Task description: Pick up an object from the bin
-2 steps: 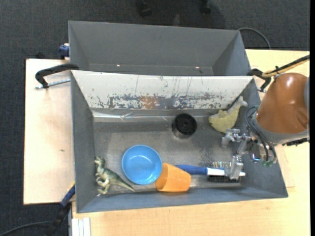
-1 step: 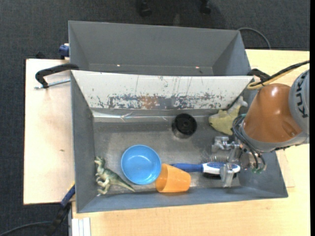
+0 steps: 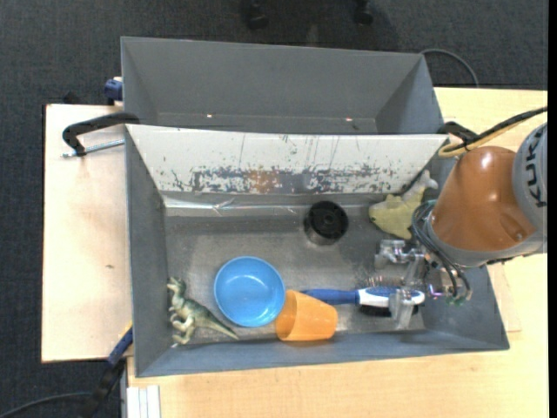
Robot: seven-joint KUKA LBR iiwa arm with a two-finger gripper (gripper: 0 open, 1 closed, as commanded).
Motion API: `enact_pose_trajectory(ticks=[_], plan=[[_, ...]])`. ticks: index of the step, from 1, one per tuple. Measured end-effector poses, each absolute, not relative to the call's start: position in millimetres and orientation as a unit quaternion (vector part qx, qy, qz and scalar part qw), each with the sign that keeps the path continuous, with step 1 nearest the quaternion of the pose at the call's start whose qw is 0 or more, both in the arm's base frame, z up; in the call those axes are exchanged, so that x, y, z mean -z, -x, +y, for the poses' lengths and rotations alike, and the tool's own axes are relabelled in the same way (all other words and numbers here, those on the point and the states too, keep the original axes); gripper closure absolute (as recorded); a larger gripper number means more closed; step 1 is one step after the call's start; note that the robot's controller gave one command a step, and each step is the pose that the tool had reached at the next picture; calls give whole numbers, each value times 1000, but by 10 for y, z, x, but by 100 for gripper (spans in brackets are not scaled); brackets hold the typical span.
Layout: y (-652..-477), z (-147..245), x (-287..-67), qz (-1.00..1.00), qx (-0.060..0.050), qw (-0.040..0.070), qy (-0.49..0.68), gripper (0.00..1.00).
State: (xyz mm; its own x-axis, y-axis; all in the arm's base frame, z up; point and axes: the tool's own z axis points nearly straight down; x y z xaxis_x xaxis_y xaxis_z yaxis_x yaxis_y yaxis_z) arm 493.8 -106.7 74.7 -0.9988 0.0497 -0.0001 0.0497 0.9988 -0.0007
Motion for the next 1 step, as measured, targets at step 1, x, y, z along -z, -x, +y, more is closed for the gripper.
enact_pose_trajectory(ticks=[1], plan=[[-4982, -1065, -785, 1000, 1, 8, -25, 100]])
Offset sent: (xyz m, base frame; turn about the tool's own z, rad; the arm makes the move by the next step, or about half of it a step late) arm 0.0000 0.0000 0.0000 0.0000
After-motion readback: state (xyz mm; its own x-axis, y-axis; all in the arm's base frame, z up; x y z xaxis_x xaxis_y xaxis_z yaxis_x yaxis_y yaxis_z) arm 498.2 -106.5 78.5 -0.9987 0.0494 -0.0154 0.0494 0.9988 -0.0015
